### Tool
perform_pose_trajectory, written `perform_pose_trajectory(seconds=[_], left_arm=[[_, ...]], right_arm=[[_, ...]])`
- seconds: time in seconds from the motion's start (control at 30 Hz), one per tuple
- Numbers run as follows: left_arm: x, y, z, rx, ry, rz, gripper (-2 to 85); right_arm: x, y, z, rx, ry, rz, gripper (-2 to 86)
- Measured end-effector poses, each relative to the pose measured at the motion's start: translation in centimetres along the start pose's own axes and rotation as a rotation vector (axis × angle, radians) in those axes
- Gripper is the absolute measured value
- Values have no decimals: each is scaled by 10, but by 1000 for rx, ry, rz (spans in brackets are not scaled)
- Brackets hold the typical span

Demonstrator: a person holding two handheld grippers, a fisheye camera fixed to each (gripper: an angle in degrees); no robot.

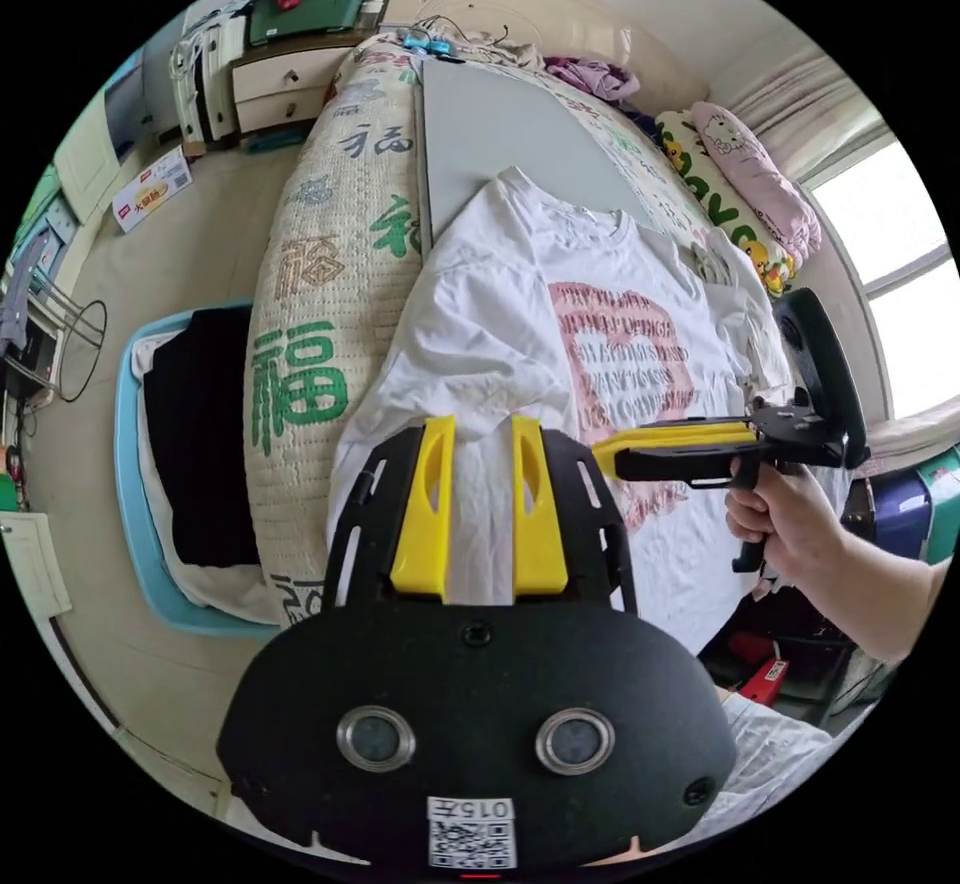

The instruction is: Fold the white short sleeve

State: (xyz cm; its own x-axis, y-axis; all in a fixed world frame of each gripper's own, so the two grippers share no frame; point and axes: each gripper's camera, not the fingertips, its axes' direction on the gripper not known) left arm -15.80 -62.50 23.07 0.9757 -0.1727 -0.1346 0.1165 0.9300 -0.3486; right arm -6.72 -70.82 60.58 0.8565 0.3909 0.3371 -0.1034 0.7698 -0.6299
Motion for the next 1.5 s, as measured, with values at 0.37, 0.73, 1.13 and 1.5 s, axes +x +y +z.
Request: perform_pose_trajectory(seconds=[0.37, 0.73, 1.13, 1.5], left_arm=[[-89, 13, -9, 53, 276, -328, 14], [-240, 40, -38, 306, 551, -629, 6], [-307, 61, -16, 197, 592, -647, 73], [-295, 94, -24, 55, 575, -443, 79]], right_arm=[[-8, -41, 27, 8, 155, 14, 2], [-92, -240, 21, 218, 145, -207, 1], [-189, -300, 135, -117, 396, -620, 59], [-56, -127, 35, -66, 43, -424, 48]])
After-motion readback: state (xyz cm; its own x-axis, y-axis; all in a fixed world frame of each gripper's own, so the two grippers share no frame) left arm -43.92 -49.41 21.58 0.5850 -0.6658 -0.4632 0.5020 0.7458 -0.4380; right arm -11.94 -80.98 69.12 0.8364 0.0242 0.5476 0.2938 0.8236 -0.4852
